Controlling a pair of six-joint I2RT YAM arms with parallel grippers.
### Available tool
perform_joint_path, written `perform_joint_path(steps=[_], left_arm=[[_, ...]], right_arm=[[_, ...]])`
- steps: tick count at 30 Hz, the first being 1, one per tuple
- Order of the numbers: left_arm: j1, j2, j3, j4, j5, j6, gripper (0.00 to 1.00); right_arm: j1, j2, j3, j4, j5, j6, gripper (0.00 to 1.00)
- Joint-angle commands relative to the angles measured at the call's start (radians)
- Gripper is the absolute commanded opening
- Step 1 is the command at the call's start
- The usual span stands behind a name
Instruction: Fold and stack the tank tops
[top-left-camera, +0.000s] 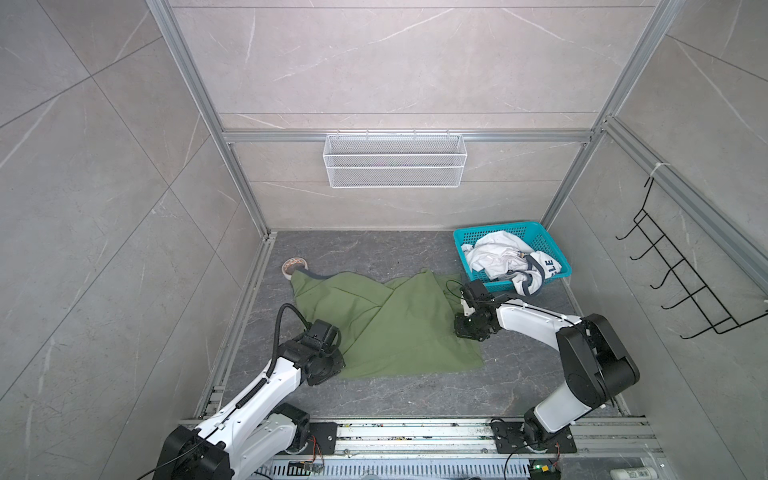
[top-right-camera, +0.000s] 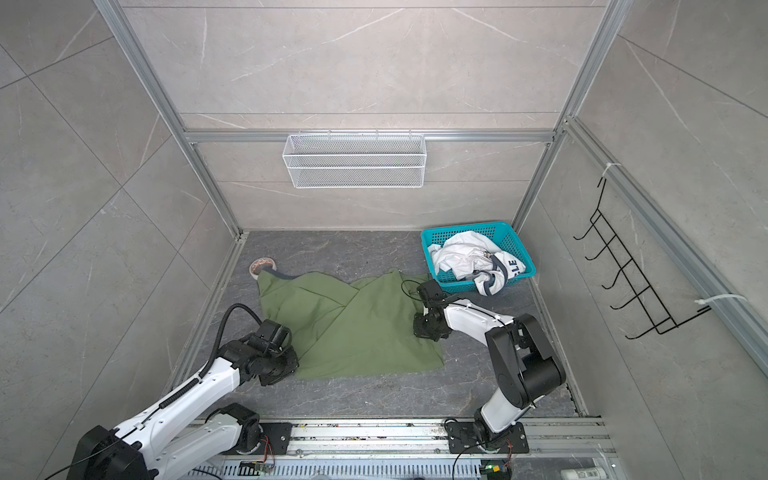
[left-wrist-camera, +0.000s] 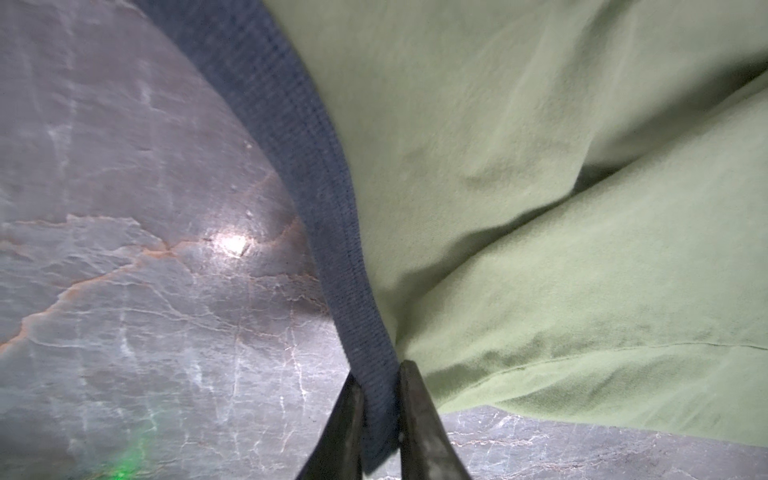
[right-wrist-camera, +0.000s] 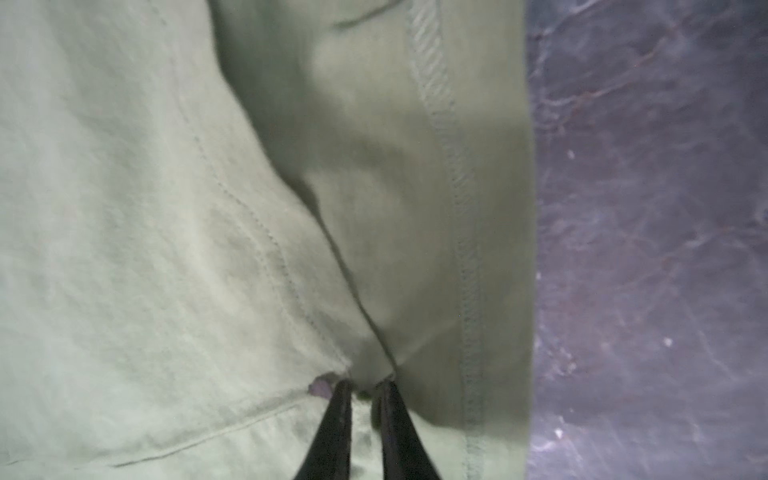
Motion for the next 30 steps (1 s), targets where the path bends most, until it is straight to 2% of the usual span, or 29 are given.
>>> perform_joint_path(steps=[1,11,17,24,30], left_arm=[[-0.005,0.002,0.028,-0.030,-0.026,0.030,0.17],[-0.003,-0.005,0.046,-0.041,-0.044,0.035,0.16],[-0.004,-0.016,0.070,-0.057,-0.068,0.033,0.16],[-0.002,-0.043,0.142,-0.103,-0.104,0.057,0.16],[-0.002,-0.021,0.103,-0.073,-0.088,0.053,0.16]], right_arm=[[0.003,-0.027,0.025,-0.033,0.041,-0.017,0.14],[0.010,-0.092,0.029,-0.068,0.070,-0.021,0.00],[0.012,-0.163,0.037,-0.101,0.059,-0.009,0.00],[0.018,-0.349,-0.047,-0.208,0.065,0.048,0.00],[0.086,-0.576,-0.140,-0.375,0.095,0.145,0.00]])
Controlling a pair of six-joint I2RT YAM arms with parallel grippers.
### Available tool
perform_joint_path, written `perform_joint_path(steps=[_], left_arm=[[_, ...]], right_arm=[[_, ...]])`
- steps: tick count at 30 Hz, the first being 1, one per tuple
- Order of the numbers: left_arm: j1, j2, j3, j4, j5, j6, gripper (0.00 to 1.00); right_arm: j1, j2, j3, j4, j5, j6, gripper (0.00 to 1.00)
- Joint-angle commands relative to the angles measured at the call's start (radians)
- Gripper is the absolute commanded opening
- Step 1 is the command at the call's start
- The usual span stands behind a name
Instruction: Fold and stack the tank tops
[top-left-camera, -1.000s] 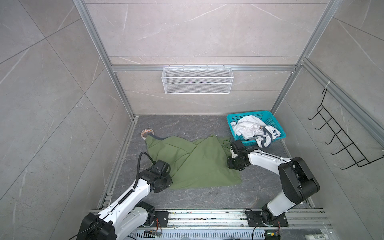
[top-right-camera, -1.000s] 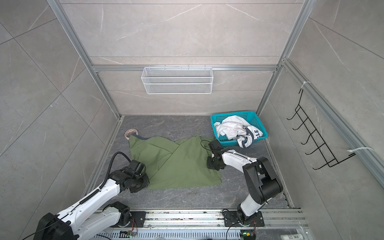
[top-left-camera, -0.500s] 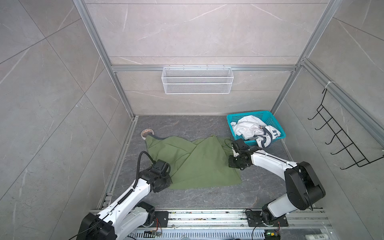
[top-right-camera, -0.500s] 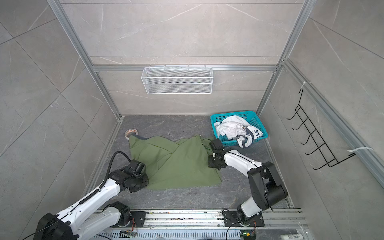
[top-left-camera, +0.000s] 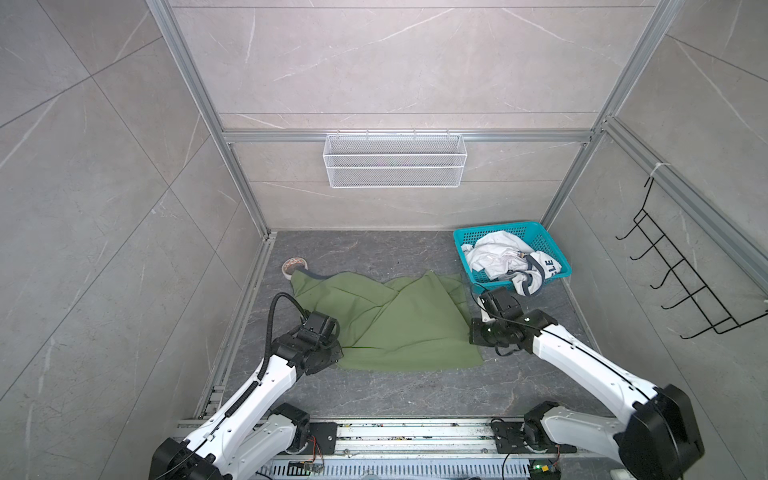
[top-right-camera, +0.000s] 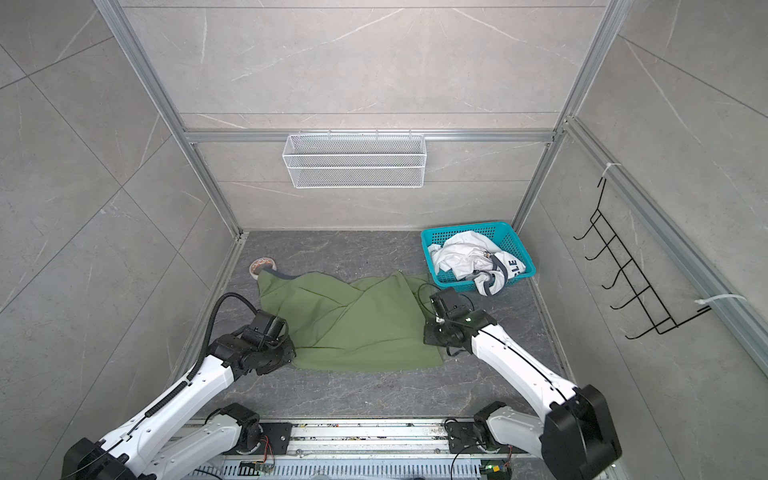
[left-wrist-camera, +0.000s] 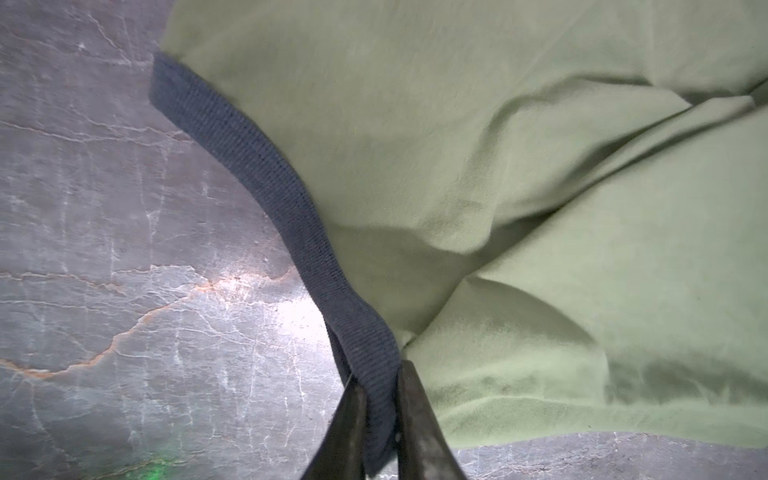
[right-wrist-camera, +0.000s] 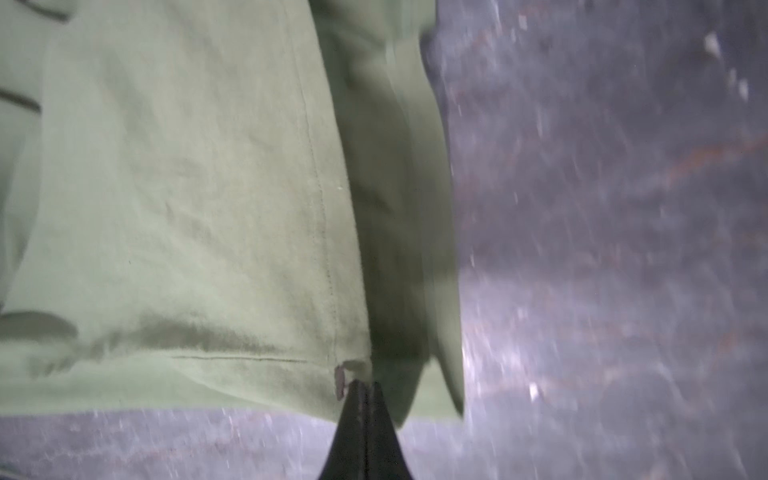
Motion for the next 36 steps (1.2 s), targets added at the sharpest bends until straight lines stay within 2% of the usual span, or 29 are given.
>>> perform_joint_path(steps=[1,3,6,11,15,20,36], left_arm=[[-0.002,0.022,-0.015,-0.003,-0.002,0.015,0.15],[-0.002,0.044,-0.021,0.013,0.010,0.013,0.15],[-0.003,0.068,-0.020,0.027,0.017,0.021,0.15],[-0.001,0.081,-0.009,0.020,0.013,0.038,0.15],[-0.002,0.071,-0.022,0.015,0.004,0.040,0.15],[-0.002,0.063,-0.044,0.024,0.005,0.031,0.15],[-0.003,0.077,-0.046,0.030,0.011,0.032,0.15]], right_arm=[[0.025,-0.104,-0.043,-0.156,0.030,0.093,0.00],[0.032,-0.127,-0.089,-0.178,0.013,0.141,0.00],[0.040,-0.118,-0.189,-0.093,-0.054,0.186,0.00],[0.041,-0.045,-0.218,-0.003,-0.094,0.183,0.00],[0.037,-0.044,-0.166,-0.013,-0.110,0.156,0.21],[0.030,-0.047,-0.105,-0.072,-0.069,0.118,0.39],[0.031,0.074,-0.168,0.010,-0.097,0.111,0.39]])
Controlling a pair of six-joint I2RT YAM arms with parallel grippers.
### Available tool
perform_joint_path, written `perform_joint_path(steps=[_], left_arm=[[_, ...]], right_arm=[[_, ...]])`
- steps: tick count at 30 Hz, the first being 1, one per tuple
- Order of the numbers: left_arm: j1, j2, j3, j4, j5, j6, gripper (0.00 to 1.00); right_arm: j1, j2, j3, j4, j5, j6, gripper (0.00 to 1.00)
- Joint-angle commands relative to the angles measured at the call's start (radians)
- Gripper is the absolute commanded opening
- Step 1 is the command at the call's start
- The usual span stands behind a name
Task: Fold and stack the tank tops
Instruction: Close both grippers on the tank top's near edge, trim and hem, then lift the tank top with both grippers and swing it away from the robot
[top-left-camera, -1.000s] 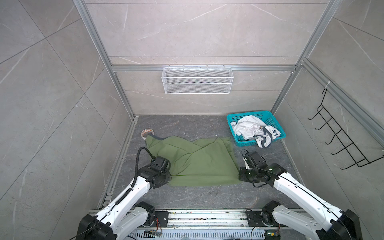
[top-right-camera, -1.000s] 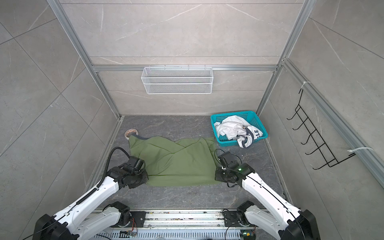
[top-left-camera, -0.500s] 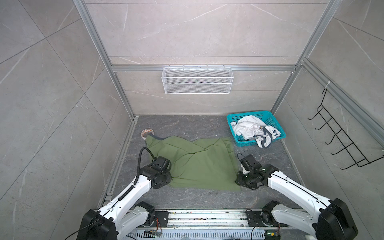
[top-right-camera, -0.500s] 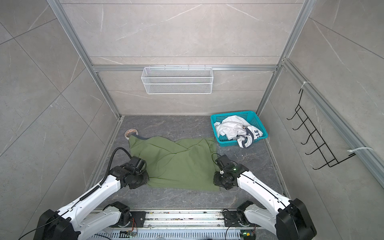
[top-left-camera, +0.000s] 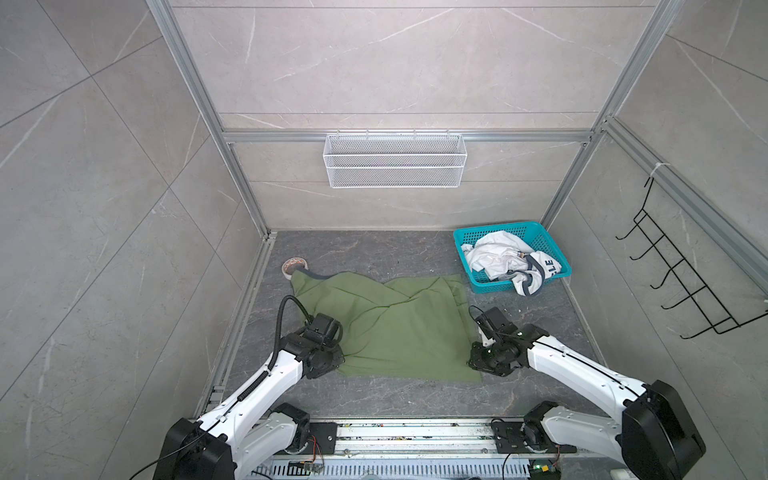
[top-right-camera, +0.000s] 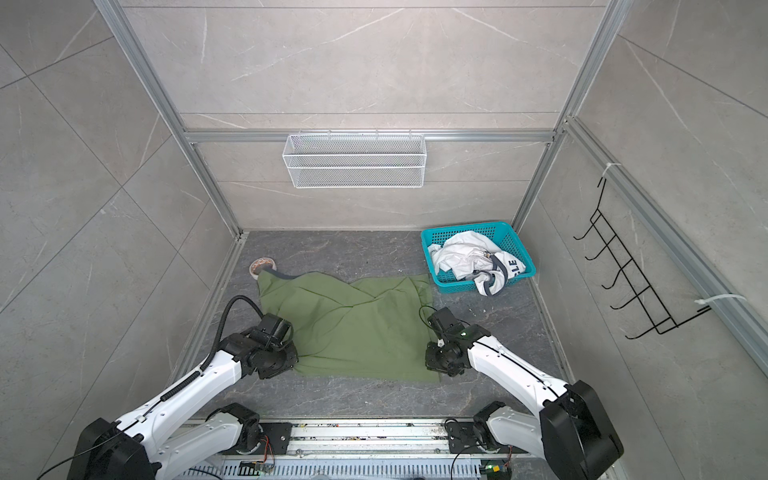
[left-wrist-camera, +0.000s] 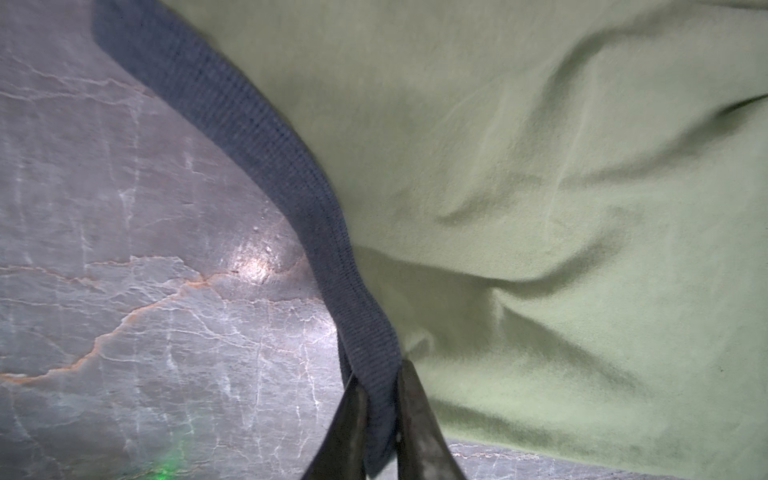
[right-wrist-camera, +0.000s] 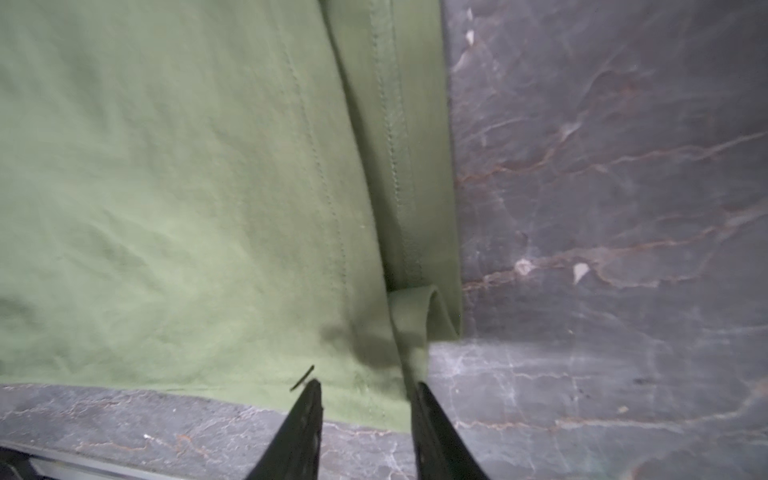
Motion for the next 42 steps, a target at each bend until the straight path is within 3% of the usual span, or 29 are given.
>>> perform_joint_path(steps=[1,12,23,30,42], left_arm=[[-0.001,-0.003,-0.002,-0.001,-0.009,0.013,0.15],[-0.003,0.003,-0.005,0.004,-0.009,0.013,0.15],[-0.003,-0.006,-0.014,0.005,-0.009,0.011,0.15],[-0.002,-0.003,-0.011,0.008,-0.008,0.011,0.15],[-0.001,-0.005,0.129,-0.055,-0.098,0.052,0.15]], right_arm=[[0.002,0.020,-0.016,0.008,0.002,-0.008,0.39],[0.009,0.055,-0.029,0.050,-0.045,-0.007,0.36],[0.016,0.081,-0.024,0.050,-0.036,-0.017,0.46],[0.026,0.077,-0.015,0.045,-0.031,-0.010,0.24],[0.042,-0.109,0.171,-0.177,0.081,-0.047,0.02]])
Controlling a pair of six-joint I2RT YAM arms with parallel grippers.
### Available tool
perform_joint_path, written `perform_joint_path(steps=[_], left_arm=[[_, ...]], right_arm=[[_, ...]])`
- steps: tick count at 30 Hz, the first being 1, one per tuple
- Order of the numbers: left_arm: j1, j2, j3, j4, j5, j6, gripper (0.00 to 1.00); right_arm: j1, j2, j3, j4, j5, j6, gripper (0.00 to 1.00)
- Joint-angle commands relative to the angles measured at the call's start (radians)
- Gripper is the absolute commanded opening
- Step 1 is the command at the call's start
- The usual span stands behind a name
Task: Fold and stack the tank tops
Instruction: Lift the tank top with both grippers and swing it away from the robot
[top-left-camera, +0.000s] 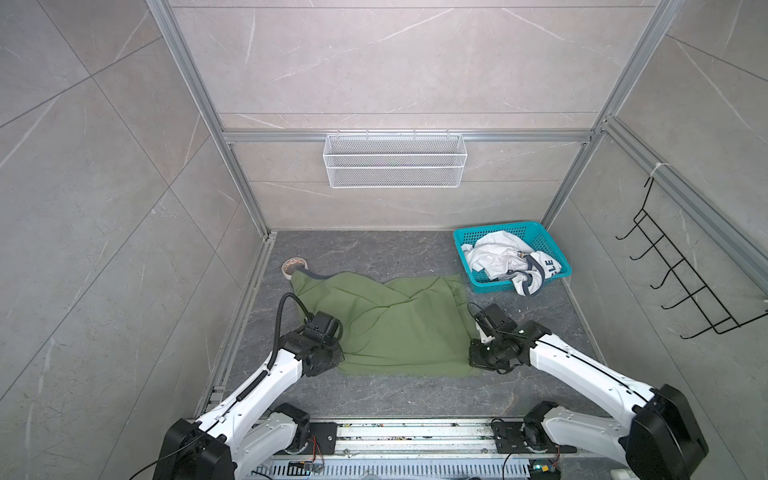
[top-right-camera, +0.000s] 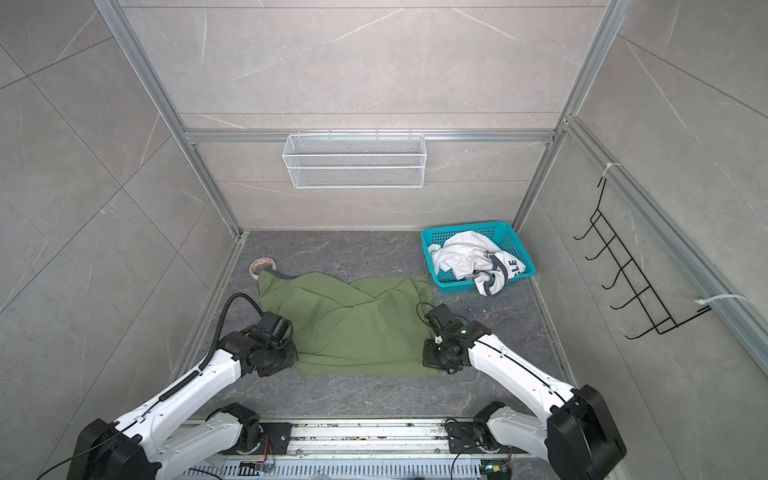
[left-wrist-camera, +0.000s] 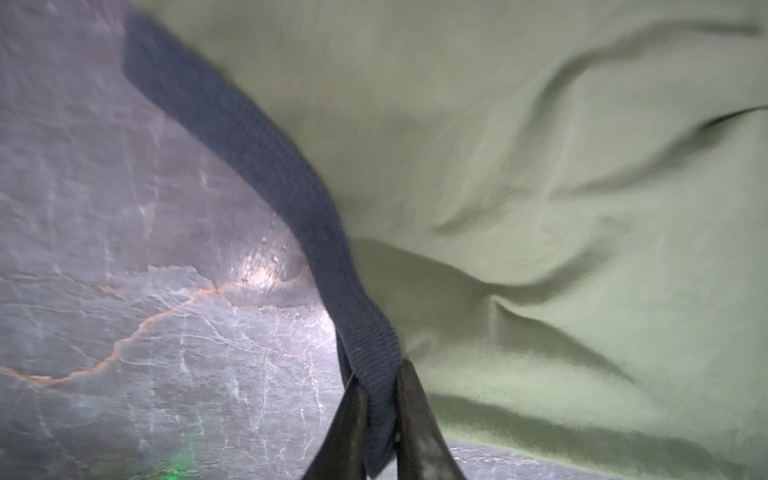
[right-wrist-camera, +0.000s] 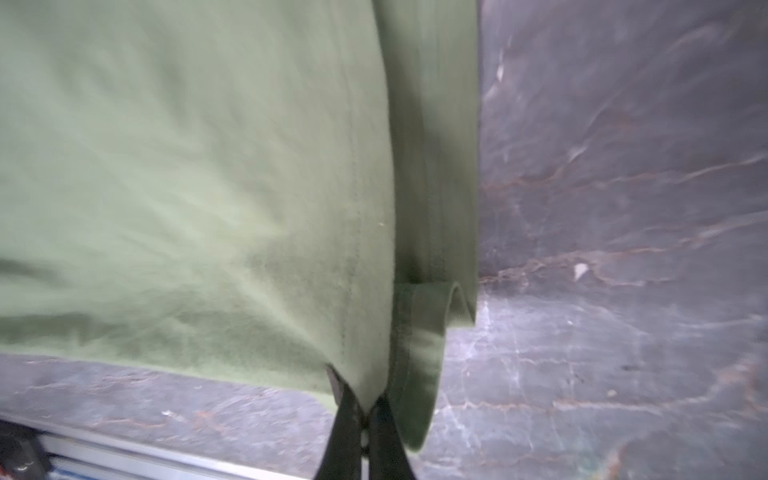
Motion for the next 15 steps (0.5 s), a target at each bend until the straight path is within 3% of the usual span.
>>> perform_joint_path(steps=[1,10,15], left_arm=[[0.001,-0.005,0.107,-0.041,-0.076,0.043,0.15],[0.033,-0.015,0.504,-0.138,-0.201,0.182,0.13],[0.035,-0.005,0.788,-0.184,-0.229,0.286,0.13]], right_arm=[[0.005,-0.062,0.099,-0.119,0.066,-0.032,0.01],[0.005,-0.139,0.529,-0.253,0.277,-0.133,0.00],[0.005,-0.131,0.786,-0.218,0.312,-0.200,0.00]])
